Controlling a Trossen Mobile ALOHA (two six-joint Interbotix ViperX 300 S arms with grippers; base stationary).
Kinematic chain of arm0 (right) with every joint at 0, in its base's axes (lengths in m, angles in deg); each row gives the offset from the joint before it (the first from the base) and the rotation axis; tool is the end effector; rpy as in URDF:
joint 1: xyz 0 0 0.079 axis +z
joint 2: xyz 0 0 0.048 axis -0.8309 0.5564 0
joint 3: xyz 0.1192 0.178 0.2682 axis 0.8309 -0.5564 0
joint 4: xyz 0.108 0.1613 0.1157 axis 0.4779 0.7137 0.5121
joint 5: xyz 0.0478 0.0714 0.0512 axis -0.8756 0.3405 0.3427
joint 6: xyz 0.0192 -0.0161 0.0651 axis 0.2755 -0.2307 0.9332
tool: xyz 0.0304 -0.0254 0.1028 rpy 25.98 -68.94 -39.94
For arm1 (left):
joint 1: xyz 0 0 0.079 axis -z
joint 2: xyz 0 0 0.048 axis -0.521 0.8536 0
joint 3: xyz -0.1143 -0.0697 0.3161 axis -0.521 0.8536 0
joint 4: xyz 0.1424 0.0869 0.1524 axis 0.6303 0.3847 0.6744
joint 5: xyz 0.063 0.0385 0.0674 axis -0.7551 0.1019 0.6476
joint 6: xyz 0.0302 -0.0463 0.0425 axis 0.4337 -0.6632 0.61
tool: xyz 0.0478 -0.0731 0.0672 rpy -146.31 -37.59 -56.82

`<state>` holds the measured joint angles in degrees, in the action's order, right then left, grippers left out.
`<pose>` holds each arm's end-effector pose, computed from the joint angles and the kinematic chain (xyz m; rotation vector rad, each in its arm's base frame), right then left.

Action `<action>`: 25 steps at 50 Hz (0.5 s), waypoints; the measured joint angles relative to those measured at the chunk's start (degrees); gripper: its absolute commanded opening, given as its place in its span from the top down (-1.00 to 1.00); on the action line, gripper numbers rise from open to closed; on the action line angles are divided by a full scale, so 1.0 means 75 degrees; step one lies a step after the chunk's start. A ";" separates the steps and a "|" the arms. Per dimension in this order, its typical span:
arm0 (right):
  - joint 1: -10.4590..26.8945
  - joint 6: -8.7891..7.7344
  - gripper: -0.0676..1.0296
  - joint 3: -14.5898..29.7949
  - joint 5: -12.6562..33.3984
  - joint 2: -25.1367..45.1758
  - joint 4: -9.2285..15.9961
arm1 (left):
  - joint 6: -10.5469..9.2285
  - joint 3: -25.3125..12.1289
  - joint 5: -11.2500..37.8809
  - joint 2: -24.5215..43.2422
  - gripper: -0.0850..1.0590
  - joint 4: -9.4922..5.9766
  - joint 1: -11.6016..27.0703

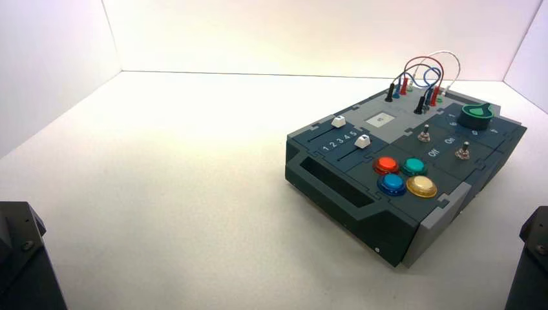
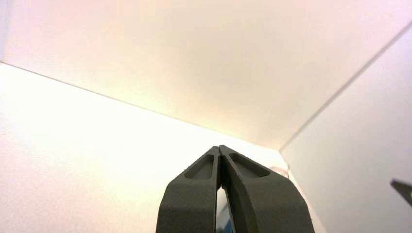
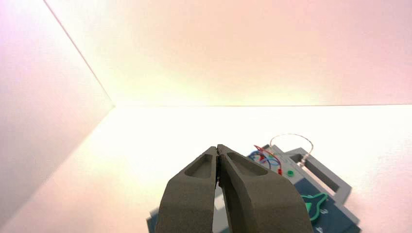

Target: Move the box away.

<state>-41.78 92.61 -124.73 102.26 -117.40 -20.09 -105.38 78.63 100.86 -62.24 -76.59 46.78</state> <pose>0.1299 0.0404 0.2766 0.2085 0.2969 0.2540 0.1143 -0.0605 0.2701 -0.4935 0.2682 -0.3731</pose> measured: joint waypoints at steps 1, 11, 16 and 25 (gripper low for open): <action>0.0012 -0.0012 0.92 0.0000 0.0012 0.0000 0.0000 | 0.0023 -0.0023 0.0000 0.0047 0.91 0.0000 0.0012; 0.0012 -0.0047 0.92 0.0000 0.0035 0.0012 0.0000 | 0.0187 -0.0188 0.0000 0.0352 0.91 0.0000 0.0059; 0.0000 -0.0047 0.92 0.0012 0.0035 0.0012 0.0000 | 0.0199 -0.0188 0.0000 0.0375 0.91 0.0000 0.0070; 0.0000 -0.0047 0.92 0.0012 0.0082 0.0012 0.0012 | 0.0234 -0.0188 0.0129 0.0410 0.91 0.0000 0.0094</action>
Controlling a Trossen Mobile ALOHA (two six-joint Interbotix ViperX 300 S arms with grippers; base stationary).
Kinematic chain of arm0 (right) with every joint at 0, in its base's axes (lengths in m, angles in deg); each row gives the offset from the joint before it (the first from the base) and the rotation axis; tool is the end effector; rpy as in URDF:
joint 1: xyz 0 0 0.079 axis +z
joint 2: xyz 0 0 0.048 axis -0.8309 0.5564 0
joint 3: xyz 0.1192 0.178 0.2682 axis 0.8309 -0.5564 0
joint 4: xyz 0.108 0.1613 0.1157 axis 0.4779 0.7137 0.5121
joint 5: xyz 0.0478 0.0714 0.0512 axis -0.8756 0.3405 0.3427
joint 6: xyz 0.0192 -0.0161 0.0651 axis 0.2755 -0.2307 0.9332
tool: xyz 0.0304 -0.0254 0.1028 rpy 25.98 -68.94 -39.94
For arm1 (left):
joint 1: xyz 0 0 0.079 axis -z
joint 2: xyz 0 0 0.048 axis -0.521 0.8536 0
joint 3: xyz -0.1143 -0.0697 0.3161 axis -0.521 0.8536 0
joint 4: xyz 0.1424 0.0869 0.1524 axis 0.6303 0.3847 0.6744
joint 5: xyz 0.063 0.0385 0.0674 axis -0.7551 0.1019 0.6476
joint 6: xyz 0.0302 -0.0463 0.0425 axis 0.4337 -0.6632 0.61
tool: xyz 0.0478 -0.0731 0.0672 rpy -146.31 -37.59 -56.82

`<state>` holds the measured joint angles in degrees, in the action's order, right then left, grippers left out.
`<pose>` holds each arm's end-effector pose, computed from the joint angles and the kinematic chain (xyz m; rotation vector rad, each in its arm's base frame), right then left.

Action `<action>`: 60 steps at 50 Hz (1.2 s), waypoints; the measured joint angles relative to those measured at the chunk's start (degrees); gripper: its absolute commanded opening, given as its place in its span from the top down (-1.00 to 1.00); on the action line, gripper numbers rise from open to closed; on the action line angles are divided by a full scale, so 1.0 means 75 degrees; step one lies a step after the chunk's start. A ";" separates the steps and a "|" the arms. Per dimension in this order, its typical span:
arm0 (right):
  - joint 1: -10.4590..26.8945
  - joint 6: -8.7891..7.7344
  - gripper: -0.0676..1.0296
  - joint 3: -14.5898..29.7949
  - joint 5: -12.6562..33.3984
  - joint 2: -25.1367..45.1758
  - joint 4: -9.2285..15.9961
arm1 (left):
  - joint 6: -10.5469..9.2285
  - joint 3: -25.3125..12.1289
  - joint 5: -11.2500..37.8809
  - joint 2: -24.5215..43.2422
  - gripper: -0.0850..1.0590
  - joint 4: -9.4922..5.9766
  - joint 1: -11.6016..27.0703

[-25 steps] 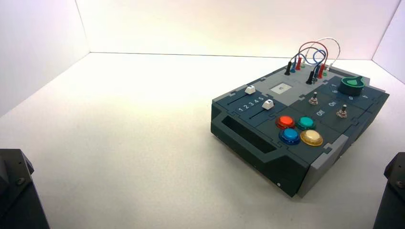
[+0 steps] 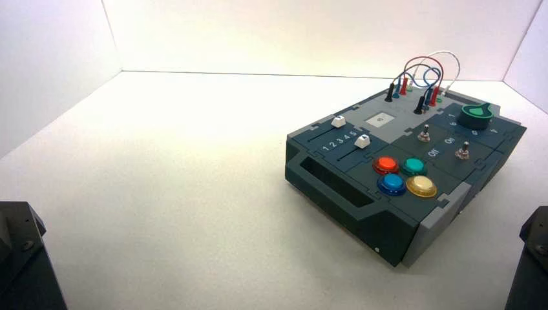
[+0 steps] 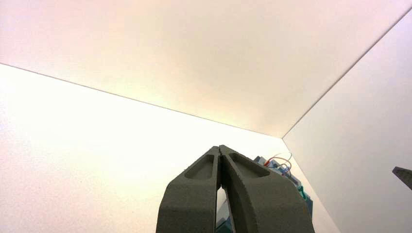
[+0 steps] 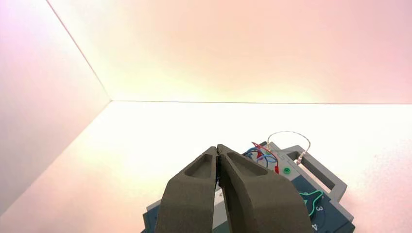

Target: Move the box away.

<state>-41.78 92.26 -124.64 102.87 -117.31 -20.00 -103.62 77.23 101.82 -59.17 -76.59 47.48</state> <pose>0.1295 0.0405 0.2752 0.2022 0.3069 0.2548 0.1177 -0.0638 0.2718 -0.4560 0.3104 -0.3808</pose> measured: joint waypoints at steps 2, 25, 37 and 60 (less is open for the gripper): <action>0.0012 0.0000 0.92 0.0023 0.0023 0.0000 0.0000 | 0.0000 -0.0047 0.0105 0.0105 0.91 0.0000 0.0047; 0.0000 -0.0270 0.92 0.1477 0.2168 0.1711 0.0047 | 0.1371 -0.2520 0.0938 0.5273 0.91 -0.0035 0.2320; -0.0012 -0.0012 0.92 0.1746 0.3867 0.2426 0.0199 | 0.2098 -0.3820 0.1395 0.7559 0.91 -0.0035 0.3750; -0.0023 0.0305 0.92 0.1934 0.5836 0.3023 0.0340 | 0.2859 -0.4477 0.2145 0.9539 0.91 -0.0047 0.5883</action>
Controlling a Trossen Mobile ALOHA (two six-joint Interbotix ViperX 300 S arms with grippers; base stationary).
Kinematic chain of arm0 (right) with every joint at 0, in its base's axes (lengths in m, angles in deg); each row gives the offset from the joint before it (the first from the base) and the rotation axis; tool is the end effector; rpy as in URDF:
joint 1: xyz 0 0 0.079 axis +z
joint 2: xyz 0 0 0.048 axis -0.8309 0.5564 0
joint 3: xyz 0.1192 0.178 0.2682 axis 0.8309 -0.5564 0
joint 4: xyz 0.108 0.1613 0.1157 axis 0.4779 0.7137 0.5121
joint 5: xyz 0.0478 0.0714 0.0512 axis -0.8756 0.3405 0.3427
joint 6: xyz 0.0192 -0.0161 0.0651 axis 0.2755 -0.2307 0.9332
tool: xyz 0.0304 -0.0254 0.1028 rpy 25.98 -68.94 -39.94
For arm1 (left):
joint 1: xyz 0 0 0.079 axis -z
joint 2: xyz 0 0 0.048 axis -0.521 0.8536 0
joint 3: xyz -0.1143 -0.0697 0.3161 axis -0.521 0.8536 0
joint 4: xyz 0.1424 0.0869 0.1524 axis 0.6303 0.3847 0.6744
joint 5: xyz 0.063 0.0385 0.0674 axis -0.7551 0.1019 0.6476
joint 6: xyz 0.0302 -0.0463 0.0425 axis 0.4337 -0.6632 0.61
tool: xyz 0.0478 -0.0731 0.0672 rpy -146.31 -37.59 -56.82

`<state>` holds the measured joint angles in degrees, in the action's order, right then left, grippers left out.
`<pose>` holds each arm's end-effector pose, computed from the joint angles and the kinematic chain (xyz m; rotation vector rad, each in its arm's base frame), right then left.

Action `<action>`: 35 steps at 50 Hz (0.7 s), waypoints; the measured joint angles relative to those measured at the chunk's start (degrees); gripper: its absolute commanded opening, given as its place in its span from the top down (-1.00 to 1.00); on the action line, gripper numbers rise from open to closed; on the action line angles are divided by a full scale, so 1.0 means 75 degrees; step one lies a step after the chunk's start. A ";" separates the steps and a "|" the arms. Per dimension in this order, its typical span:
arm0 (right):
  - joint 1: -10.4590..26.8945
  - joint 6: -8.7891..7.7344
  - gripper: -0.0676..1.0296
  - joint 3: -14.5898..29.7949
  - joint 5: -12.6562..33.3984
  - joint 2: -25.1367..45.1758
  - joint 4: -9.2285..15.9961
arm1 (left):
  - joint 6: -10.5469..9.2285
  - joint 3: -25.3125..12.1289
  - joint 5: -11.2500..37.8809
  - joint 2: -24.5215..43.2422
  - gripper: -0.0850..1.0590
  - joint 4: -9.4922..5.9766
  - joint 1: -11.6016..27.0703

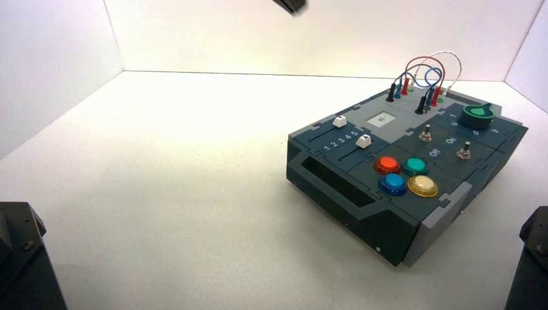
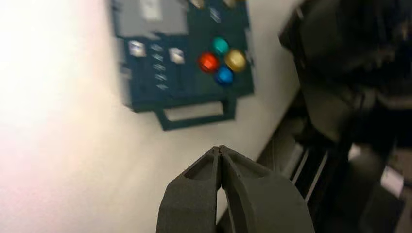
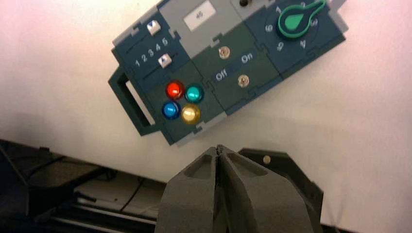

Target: Move the box away.

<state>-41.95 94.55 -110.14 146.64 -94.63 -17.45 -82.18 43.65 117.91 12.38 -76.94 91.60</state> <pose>0.0900 0.0424 0.2392 0.1240 1.2138 0.1674 0.1280 -0.3018 0.2273 0.4516 1.1471 -1.0845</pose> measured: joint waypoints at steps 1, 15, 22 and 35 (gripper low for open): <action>0.0000 0.0012 0.92 0.0012 0.0023 0.0000 0.0035 | 0.0023 0.0000 0.0023 0.0059 0.91 0.0000 0.0070; -0.0012 0.0105 0.92 0.0070 -0.0293 0.0141 0.0504 | 0.0785 -0.0070 0.0504 0.1289 0.91 0.0000 0.0457; 0.0000 0.0105 0.92 -0.0047 -0.0633 0.0270 0.0621 | 0.1172 -0.0316 0.0785 0.1945 0.91 0.0000 0.0527; 0.0000 0.0105 0.92 -0.0281 -0.1090 0.0199 0.0715 | 0.1477 -0.0844 0.0996 0.2531 0.91 0.0035 0.0551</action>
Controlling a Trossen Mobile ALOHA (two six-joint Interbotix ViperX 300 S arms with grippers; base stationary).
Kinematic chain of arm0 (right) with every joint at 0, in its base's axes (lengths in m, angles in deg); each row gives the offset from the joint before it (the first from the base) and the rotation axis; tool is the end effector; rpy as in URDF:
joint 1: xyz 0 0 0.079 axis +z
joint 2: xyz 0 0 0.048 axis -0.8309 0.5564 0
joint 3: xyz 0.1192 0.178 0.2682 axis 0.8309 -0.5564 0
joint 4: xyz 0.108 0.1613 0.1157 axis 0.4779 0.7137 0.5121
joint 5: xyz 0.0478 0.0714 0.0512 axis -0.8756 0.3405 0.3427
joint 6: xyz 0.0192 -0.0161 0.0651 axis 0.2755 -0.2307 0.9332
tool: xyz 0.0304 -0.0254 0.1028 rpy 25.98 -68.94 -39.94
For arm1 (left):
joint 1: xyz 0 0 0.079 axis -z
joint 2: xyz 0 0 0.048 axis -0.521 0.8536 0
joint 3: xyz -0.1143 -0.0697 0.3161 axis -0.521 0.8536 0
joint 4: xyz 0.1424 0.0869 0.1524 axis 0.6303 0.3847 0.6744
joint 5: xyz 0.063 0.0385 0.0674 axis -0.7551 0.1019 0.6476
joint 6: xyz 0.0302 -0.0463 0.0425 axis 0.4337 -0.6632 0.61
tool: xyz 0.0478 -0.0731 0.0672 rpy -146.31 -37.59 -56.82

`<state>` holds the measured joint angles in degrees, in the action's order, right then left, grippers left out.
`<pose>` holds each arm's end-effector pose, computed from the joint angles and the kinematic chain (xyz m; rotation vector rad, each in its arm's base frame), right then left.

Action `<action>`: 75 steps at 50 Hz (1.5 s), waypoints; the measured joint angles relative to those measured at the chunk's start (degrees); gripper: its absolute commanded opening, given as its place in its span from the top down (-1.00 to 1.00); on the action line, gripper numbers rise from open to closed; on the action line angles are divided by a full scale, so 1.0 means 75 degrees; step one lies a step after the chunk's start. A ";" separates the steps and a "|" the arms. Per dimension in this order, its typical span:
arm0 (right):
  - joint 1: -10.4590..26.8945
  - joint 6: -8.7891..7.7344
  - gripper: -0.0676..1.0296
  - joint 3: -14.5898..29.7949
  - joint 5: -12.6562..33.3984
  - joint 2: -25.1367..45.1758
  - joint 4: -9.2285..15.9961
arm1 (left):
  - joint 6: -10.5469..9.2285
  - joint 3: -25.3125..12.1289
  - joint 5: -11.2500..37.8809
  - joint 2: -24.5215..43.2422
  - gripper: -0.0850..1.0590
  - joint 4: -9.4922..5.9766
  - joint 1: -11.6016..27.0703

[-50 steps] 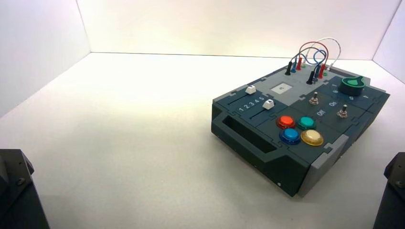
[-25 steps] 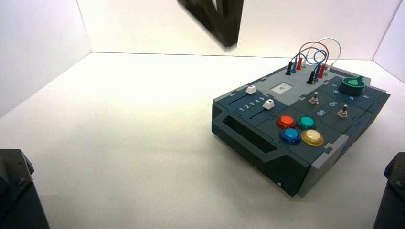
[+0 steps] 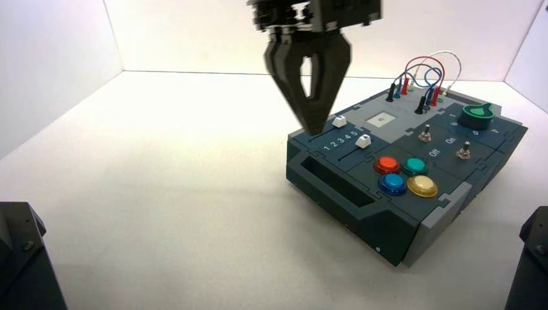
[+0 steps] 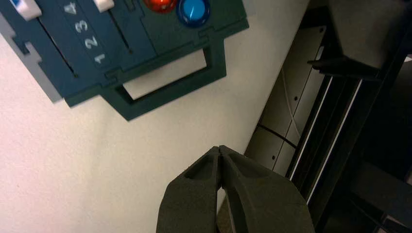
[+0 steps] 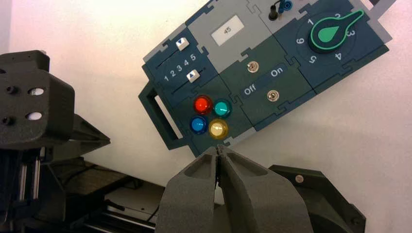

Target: Move the box away.

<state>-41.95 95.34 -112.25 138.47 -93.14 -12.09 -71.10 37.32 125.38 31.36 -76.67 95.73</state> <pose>0.1080 0.0630 0.2350 0.2279 1.1544 0.2301 0.1159 -0.3372 0.1477 0.8105 1.3675 -1.2091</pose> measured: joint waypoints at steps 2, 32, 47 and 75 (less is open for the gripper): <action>0.0000 0.0000 0.92 -0.0023 -0.0070 -0.0012 0.0012 | 0.0059 -0.0059 0.0035 0.0094 0.91 0.0035 0.0012; 0.0000 0.0000 0.92 -0.0340 -0.0445 -0.0035 0.0246 | 0.0633 -0.0996 0.0586 0.1652 0.91 0.0844 -0.0070; -0.0070 0.0000 0.92 -0.0340 -0.0199 0.0656 0.0188 | 0.0809 -0.1477 0.0551 0.2062 0.91 0.0879 -0.0586; -0.0902 -0.0480 0.92 0.0094 -0.0023 0.3316 -0.0012 | 0.0961 -0.1301 0.0340 0.2156 0.91 0.0879 -0.0609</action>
<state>-48.72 91.73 -111.55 138.29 -68.27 -12.18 -63.89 27.57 127.93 47.53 -70.08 91.16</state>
